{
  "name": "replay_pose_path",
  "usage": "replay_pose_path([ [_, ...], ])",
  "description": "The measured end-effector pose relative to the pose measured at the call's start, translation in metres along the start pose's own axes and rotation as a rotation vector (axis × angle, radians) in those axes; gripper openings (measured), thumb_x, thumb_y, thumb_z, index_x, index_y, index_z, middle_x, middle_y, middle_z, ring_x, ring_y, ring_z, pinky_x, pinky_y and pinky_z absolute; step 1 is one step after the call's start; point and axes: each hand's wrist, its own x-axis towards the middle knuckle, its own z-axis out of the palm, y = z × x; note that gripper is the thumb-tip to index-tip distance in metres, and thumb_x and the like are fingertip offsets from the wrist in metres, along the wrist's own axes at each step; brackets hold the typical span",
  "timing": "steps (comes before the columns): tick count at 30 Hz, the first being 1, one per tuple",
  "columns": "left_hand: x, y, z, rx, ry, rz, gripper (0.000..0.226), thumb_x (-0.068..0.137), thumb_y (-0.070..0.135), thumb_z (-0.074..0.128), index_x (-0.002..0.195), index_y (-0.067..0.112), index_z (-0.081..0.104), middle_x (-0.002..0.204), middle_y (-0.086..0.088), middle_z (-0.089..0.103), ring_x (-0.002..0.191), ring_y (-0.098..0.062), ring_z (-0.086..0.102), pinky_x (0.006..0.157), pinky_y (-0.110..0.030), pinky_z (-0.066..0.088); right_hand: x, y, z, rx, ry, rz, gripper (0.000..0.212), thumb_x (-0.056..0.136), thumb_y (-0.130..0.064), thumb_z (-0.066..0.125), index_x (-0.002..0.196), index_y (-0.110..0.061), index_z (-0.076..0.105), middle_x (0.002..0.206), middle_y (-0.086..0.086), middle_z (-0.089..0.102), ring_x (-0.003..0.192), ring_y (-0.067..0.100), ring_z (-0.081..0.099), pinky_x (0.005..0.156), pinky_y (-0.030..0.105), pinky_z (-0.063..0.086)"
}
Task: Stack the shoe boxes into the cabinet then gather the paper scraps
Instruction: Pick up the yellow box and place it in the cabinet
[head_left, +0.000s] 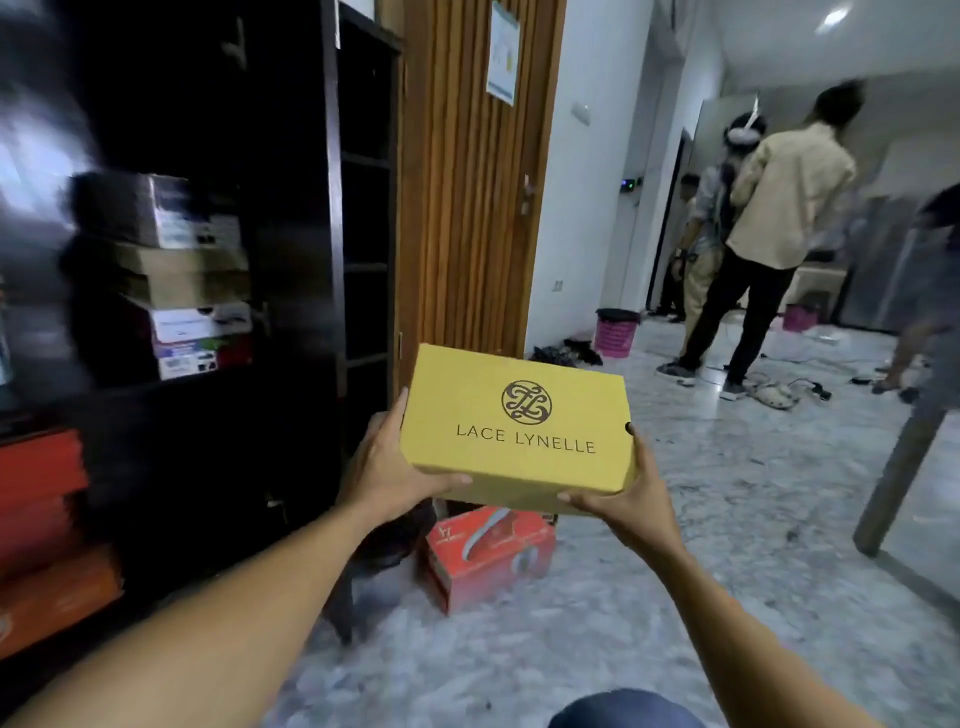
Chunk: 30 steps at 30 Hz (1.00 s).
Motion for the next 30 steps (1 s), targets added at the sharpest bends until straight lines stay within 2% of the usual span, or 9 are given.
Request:
replay_pose_path([
  [2,-0.004,0.027,-0.034,0.039,0.041,0.065,0.141,0.032,0.077,0.085,0.152,0.046,0.018,0.133,0.005,0.047,0.124,-0.015,0.048,0.102,-0.041,0.046,-0.005,-0.037,0.000,0.024,0.020,-0.054,0.125,0.044,-0.029,0.100,0.148,-0.026,0.032,0.119,-0.026,0.051,0.120,0.011,0.051,0.098,0.031,0.050],
  [3,-0.007,0.039,-0.051,0.053,0.063,0.089,0.141,0.033,0.075,0.086,0.153,0.046,0.017,0.136,0.005,0.046,0.125,-0.015,0.047,0.102,-0.040,0.045,-0.008,-0.056,0.000,0.037,0.019,-0.088,0.126,0.042,-0.033,0.100,0.148,-0.027,0.032,0.119,-0.028,0.051,0.121,0.011,0.050,0.101,0.034,0.047],
  [8,-0.034,0.086,-0.130,0.150,0.207,0.148,0.143,0.040,0.067,0.090,0.157,0.037,0.012,0.145,0.006,0.039,0.131,-0.013,0.040,0.099,-0.030,0.036,-0.022,-0.132,0.015,0.125,0.037,-0.226,0.129,0.043,-0.031,0.099,0.152,-0.022,0.030,0.134,-0.013,0.048,0.125,0.005,0.044,0.103,0.023,0.036],
  [12,-0.060,0.108,-0.194,0.242,0.331,0.124,0.143,0.037,0.069,0.088,0.155,0.042,0.011,0.147,0.008,0.038,0.132,-0.015,0.040,0.106,-0.040,0.041,-0.027,-0.178,0.038,0.156,-0.006,-0.293,0.136,0.037,-0.048,0.097,0.152,-0.026,0.029,0.145,-0.009,0.047,0.133,0.009,0.042,0.114,0.037,0.037],
  [15,-0.077,0.119,-0.235,0.308,0.405,0.118,0.142,0.034,0.074,0.086,0.153,0.045,0.013,0.143,0.009,0.042,0.128,-0.013,0.045,0.104,-0.038,0.043,-0.028,-0.211,0.060,0.172,-0.053,-0.340,0.140,0.036,-0.054,0.096,0.154,-0.028,0.024,0.153,-0.007,0.041,0.140,0.011,0.036,0.118,0.045,0.032],
  [19,-0.092,0.120,-0.287,0.364,0.477,0.105,0.141,0.040,0.069,0.089,0.154,0.042,0.013,0.137,0.010,0.043,0.120,-0.007,0.042,0.099,-0.032,0.041,-0.022,-0.249,0.099,0.256,-0.143,-0.376,0.141,0.039,-0.046,0.097,0.156,-0.024,0.020,0.155,-0.006,0.037,0.138,0.007,0.032,0.118,0.036,0.025],
  [22,-0.096,0.110,-0.325,0.396,0.528,0.075,0.140,0.041,0.068,0.089,0.155,0.041,0.011,0.142,0.011,0.040,0.121,-0.004,0.038,0.098,-0.032,0.040,-0.015,-0.271,0.138,0.315,-0.227,-0.366,0.139,0.039,-0.044,0.098,0.153,-0.025,0.020,0.143,-0.011,0.045,0.131,0.007,0.040,0.113,0.033,0.032],
  [25,-0.098,0.094,-0.359,0.433,0.568,0.016,0.138,0.042,0.070,0.087,0.154,0.044,0.011,0.143,0.012,0.040,0.119,-0.003,0.038,0.095,-0.032,0.041,-0.007,-0.289,0.183,0.349,-0.316,-0.357,0.121,0.043,-0.037,0.099,0.141,-0.028,0.029,0.124,-0.017,0.053,0.120,0.011,0.051,0.106,0.037,0.046],
  [30,-0.097,0.053,-0.408,0.438,0.664,-0.056,0.132,0.036,0.080,0.079,0.151,0.047,0.021,0.137,0.014,0.052,0.121,-0.010,0.049,0.097,-0.036,0.047,0.002,-0.314,0.264,0.399,-0.391,-0.405,0.117,0.050,-0.034,0.096,0.145,-0.022,0.030,0.127,-0.012,0.050,0.122,0.009,0.046,0.100,0.025,0.041],
])
